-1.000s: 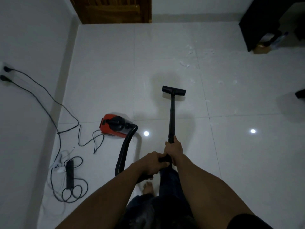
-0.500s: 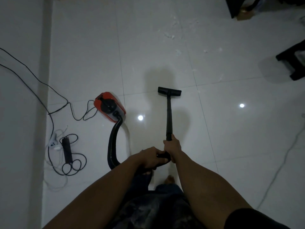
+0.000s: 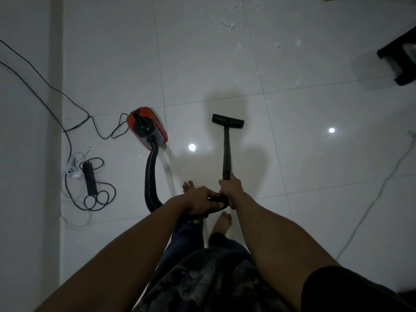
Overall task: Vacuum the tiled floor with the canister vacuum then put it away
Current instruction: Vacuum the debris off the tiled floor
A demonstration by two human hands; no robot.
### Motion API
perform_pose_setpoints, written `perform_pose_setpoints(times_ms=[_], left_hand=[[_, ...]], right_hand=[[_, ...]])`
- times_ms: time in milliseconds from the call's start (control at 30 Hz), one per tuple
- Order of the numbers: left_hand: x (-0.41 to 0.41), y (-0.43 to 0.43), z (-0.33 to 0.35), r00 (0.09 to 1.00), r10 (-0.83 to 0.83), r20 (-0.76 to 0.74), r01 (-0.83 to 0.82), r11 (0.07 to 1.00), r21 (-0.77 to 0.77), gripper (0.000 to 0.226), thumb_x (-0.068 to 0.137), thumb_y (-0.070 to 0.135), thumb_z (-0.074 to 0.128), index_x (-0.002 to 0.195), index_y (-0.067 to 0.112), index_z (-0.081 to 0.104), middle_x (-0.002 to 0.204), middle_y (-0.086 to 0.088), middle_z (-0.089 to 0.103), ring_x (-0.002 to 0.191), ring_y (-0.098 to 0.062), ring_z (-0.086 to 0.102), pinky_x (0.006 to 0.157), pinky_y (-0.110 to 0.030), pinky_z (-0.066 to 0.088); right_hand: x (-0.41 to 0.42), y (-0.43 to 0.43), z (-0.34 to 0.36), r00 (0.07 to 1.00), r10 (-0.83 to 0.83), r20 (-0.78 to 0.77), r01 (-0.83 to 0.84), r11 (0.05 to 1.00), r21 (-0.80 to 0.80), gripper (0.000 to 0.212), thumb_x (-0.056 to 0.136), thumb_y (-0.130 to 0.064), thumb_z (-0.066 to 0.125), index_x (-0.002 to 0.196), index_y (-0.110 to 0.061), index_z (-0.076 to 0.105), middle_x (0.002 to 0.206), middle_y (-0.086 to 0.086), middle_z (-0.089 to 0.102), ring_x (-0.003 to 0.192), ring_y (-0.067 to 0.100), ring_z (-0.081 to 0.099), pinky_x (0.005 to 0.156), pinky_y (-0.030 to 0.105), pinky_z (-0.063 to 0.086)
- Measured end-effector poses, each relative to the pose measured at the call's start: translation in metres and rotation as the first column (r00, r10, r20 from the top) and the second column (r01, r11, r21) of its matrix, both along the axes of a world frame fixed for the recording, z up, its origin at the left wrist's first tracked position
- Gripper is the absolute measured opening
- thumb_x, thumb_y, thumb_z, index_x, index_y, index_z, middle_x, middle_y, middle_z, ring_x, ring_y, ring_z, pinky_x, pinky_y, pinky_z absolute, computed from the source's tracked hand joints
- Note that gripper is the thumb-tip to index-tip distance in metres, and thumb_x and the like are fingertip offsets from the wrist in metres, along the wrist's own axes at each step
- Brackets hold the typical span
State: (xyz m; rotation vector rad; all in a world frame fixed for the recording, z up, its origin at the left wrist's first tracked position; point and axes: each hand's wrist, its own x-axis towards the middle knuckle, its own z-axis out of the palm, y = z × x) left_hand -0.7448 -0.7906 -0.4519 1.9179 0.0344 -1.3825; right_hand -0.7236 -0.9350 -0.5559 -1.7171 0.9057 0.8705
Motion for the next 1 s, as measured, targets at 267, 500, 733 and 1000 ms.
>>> perform_pose_setpoints(times_ms=[267,500,733,1000], left_hand=[[0.013,-0.01,0.01,0.996,0.069,0.052,-0.068,0.997,-0.036,0.052,0.099,0.039,0.059,0.145,0.018,0.05,0.076,0.002,0.061,0.045,0.0,0.058,0.05,-0.018,0.044],[0.07,0.007,0.013,0.976,0.209,0.06,-0.205,0.976,-0.074,0.046,0.097,0.033,0.063,0.14,0.018,0.057,0.069,0.009,0.059,0.044,0.0,0.055,0.051,-0.016,0.043],[0.117,0.023,0.016,0.966,0.247,0.083,-0.243,0.969,-0.055,0.05,0.099,0.035,0.06,0.146,0.021,0.049,0.071,0.002,0.06,0.039,0.002,0.052,0.042,-0.01,0.038],[0.167,0.009,0.002,0.957,0.289,0.013,-0.288,0.956,-0.064,0.046,0.097,0.023,0.062,0.142,0.019,0.053,0.074,-0.005,0.063,0.051,-0.009,0.057,0.049,-0.022,0.048]], right_hand=[[0.028,-0.006,-0.004,1.0,0.0,-0.005,0.0,1.0,0.017,0.056,0.095,-0.015,0.055,0.148,-0.019,0.041,0.114,0.016,0.063,0.091,0.03,0.063,0.088,0.05,0.057],[0.1,0.013,-0.008,1.0,0.008,-0.03,-0.008,1.0,0.006,0.059,0.092,-0.015,0.056,0.149,-0.017,0.039,0.115,0.016,0.061,0.103,0.036,0.066,0.088,0.054,0.057],[0.159,0.034,-0.01,0.994,0.104,-0.029,-0.105,0.994,-0.035,0.061,0.094,-0.013,0.053,0.152,-0.013,0.033,0.117,0.016,0.06,0.102,0.034,0.065,0.088,0.051,0.058],[0.213,0.02,-0.027,0.953,0.302,0.028,-0.298,0.95,-0.098,0.062,0.095,-0.019,0.054,0.153,-0.015,0.033,0.118,0.014,0.062,0.099,0.032,0.065,0.082,0.041,0.058]])
